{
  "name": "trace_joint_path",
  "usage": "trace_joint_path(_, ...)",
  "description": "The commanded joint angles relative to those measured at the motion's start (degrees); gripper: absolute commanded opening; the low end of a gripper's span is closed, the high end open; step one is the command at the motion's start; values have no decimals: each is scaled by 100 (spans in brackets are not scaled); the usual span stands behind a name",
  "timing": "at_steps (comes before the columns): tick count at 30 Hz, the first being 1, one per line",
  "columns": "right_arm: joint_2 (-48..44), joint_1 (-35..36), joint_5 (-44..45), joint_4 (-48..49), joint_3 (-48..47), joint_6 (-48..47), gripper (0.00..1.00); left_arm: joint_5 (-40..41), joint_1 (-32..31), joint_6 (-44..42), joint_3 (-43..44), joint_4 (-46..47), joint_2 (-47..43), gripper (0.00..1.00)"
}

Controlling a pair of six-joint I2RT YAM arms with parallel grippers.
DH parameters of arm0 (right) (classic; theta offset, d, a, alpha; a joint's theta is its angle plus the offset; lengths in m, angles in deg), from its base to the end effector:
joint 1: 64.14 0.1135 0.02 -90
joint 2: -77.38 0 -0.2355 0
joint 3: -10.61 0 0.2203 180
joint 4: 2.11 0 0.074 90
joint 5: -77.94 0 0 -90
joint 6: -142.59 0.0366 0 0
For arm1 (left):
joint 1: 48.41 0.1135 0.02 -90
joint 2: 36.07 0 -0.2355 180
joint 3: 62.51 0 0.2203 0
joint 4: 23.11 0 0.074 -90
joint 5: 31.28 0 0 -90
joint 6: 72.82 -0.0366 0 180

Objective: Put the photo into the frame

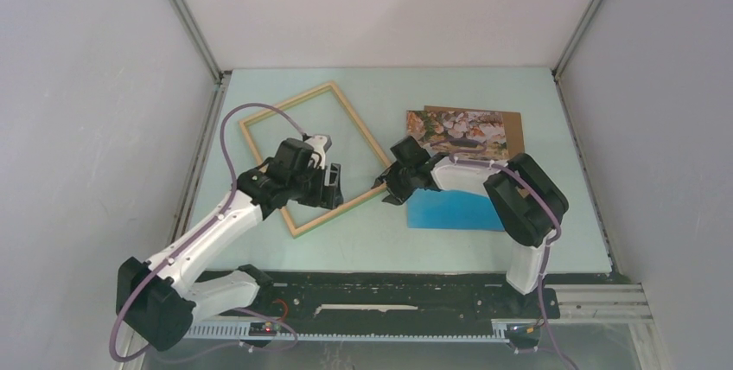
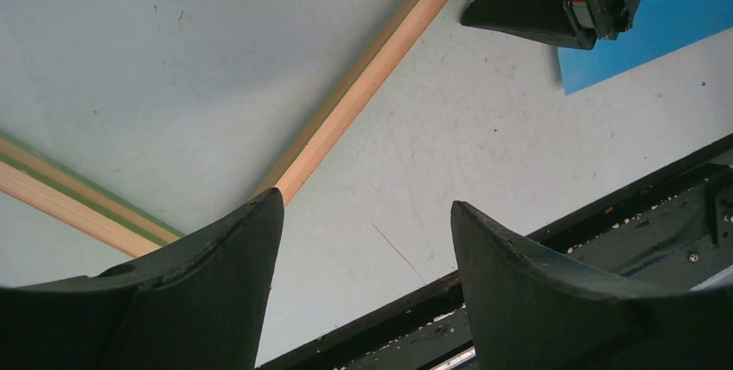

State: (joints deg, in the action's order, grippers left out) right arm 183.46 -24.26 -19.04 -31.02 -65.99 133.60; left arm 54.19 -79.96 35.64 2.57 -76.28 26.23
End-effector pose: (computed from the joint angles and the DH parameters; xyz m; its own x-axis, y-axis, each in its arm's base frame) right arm 0.2541 0.2181 0.1374 -0.7790 0.6267 0.0203 0.5384 0.6520 0.5339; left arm 0.1698 -0.1076 0.2476 -0.8015 0.1217 -0.5855 0.3276 0.9085 -0.2596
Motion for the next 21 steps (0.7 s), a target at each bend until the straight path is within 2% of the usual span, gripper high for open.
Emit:
trace_joint_path(1, 283, 113, 471, -343, -167, 382, 51, -148, 91, -144, -181, 79, -44, 78)
trace_joint_path(8, 344, 126, 479, -659, -445, 453, 20, -344, 105, -211, -104, 66, 182, 77)
trace_joint_path(12, 161, 64, 192, -796, -561, 386, 0, -443, 105, -355, 90, -4, 534, 77)
trace_joint_path(21, -299, -182, -554, -747, -582, 325, 0, -178, -128, -722, 843, -202, 1598, 77)
